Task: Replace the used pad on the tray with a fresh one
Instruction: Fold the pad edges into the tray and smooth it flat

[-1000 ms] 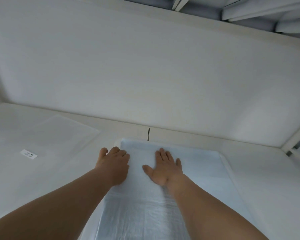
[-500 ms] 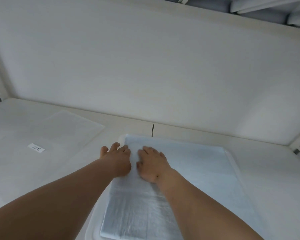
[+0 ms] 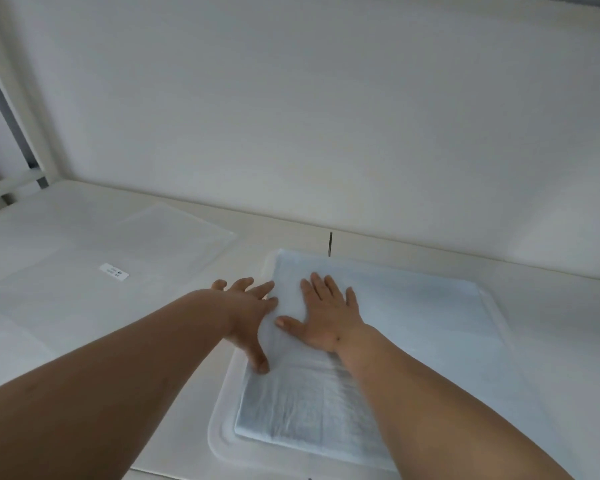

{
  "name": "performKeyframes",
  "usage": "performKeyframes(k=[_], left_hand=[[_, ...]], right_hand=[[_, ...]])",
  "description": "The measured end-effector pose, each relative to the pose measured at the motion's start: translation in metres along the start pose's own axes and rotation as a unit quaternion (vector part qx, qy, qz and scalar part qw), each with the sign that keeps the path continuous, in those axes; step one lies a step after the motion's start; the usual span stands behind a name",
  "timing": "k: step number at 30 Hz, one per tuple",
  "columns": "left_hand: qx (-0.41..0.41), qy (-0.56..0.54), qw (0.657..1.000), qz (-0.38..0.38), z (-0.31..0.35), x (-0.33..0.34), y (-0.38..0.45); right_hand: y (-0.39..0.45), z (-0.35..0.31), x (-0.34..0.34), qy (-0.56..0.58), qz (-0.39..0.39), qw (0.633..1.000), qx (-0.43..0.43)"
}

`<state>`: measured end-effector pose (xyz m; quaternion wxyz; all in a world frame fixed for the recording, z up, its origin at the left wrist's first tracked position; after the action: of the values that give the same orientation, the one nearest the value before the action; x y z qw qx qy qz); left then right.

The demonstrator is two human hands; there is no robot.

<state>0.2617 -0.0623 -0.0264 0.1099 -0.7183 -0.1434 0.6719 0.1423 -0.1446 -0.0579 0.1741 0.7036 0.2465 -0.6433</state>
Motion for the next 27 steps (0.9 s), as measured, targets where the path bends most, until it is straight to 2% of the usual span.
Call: performKeyframes(k=[3, 8, 11, 20, 24, 27], left_hand=[[-0.004, 0.0, 1.0, 0.003, 0.0, 0.002, -0.005], [-0.017, 0.006, 1.0, 0.008, 0.002, 0.003, -0.005], [-0.021, 0.017, 1.0, 0.012, 0.004, 0.001, -0.007], [0.017, 0.045, 0.996, 0.076, 0.024, -0.01, -0.028], [-0.022, 0.017, 0.998, 0.052, 0.018, -0.002, -0.05], [-0.078, -0.037, 0.99, 0.115, 0.015, -0.001, -0.066]], right_hand=[[-0.005, -0.006, -0.007, -0.011, 0.02, 1.0, -0.008], [-0.031, -0.047, -0.017, 0.015, 0.091, 0.993, -0.076], [-0.047, -0.055, -0.008, 0.056, 0.048, 0.995, -0.068], [-0.08, -0.052, 0.006, 0.049, -0.034, 0.993, -0.101], [-0.086, -0.05, 0.005, 0.042, -0.022, 0.991, -0.122], [-0.088, -0.049, 0.005, 0.038, -0.017, 0.991, -0.127]])
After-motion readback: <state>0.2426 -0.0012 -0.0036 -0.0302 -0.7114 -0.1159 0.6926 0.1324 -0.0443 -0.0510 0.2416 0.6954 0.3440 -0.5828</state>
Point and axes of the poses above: each hand's wrist, its own y-axis towards the middle knuckle, its own x-axis out of the palm, z = x × y, the point moved 8 cm from there along y, towards the middle knuckle, and after that the axes turned 11 degrees about z, right-handed, at the moved point
